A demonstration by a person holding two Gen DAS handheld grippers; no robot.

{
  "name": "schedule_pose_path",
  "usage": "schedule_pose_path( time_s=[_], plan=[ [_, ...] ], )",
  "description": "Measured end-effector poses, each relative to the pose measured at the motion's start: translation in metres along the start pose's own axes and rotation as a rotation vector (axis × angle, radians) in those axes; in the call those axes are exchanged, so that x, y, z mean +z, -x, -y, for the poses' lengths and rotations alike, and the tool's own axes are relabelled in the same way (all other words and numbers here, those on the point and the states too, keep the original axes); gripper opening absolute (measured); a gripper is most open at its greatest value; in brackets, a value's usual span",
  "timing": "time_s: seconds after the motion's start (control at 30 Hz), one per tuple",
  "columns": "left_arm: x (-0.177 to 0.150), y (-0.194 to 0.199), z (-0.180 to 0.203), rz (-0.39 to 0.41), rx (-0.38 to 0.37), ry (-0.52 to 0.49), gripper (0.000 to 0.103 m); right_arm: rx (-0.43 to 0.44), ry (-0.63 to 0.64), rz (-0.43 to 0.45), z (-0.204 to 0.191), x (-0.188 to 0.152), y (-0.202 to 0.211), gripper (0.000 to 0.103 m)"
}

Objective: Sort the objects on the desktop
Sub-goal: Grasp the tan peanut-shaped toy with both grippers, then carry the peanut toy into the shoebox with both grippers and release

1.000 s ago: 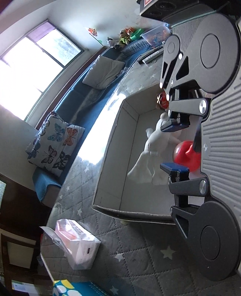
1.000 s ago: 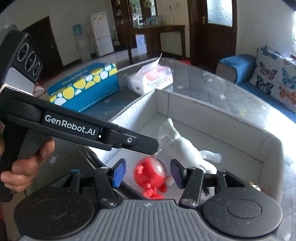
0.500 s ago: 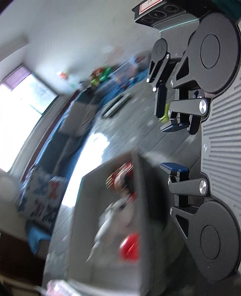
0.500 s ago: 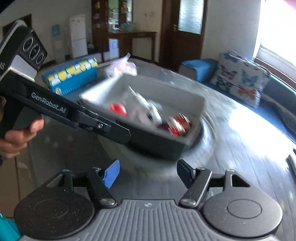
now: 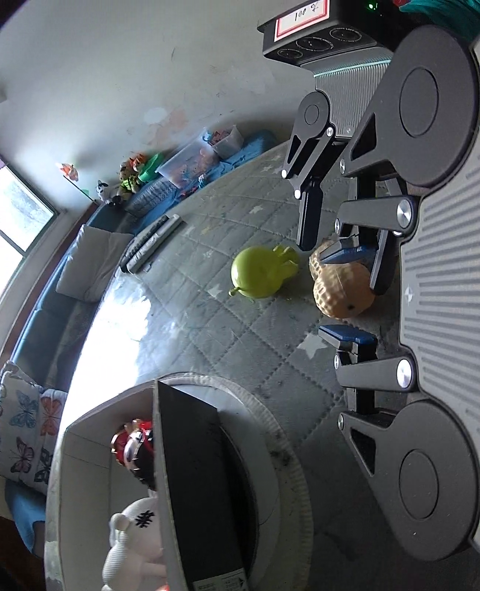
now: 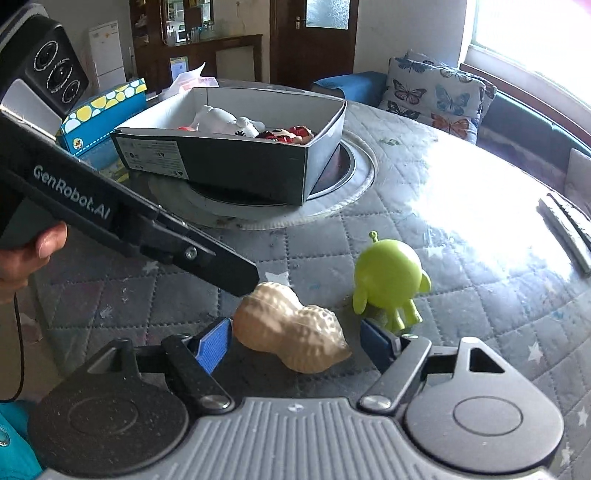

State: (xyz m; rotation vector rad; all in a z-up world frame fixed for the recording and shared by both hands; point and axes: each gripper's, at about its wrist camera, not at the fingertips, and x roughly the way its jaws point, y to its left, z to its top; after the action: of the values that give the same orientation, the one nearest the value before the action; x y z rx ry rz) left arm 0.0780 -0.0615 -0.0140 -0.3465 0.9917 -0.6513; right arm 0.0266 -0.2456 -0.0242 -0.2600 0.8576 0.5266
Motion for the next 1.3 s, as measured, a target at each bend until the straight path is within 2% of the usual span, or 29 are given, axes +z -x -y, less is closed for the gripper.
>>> schedule_pose_path(
  time_s=[0.17, 0.4, 0.53, 0.63, 0.7, 0.8, 0.9, 1.07, 1.17, 1.3],
  plan=[
    [-0.003, -0.009, -0.002, -0.024, -0.007, 0.018, 0.038, 0.017, 0.005, -0.008, -0.001, -0.002, -0.005, 0.071],
    [-0.008, -0.014, -0.007, -0.05, -0.026, 0.045, 0.038, 0.001, 0.032, -0.012, -0.007, -0.005, -0.009, 0.07],
    [-0.002, 0.004, -0.005, -0.002, -0.03, 0.031, 0.035, -0.003, 0.057, 0.02, -0.014, 0.003, -0.002, 0.067],
    [0.005, 0.021, -0.003, 0.047, -0.029, 0.018, 0.035, -0.006, 0.09, 0.07, -0.021, 0.022, 0.007, 0.067],
    [0.018, 0.044, -0.004, 0.114, -0.01, -0.001, 0.035, -0.002, 0.118, 0.129, -0.026, 0.046, 0.014, 0.067],
    [0.044, 0.077, -0.013, 0.209, 0.045, -0.04, 0.035, 0.019, 0.151, 0.214, -0.033, 0.088, 0.012, 0.067],
    [0.07, 0.095, -0.036, 0.252, 0.107, -0.043, 0.036, 0.057, 0.171, 0.247, -0.04, 0.131, -0.01, 0.067],
    [0.095, 0.095, -0.091, 0.233, 0.151, 0.056, 0.036, 0.138, 0.162, 0.189, -0.047, 0.176, -0.067, 0.067],
    [0.1, 0.089, -0.117, 0.212, 0.172, 0.101, 0.036, 0.169, 0.146, 0.143, -0.048, 0.183, -0.094, 0.067],
    [0.098, 0.08, -0.133, 0.19, 0.19, 0.11, 0.036, 0.185, 0.147, 0.098, -0.05, 0.182, -0.115, 0.067]
  ],
)
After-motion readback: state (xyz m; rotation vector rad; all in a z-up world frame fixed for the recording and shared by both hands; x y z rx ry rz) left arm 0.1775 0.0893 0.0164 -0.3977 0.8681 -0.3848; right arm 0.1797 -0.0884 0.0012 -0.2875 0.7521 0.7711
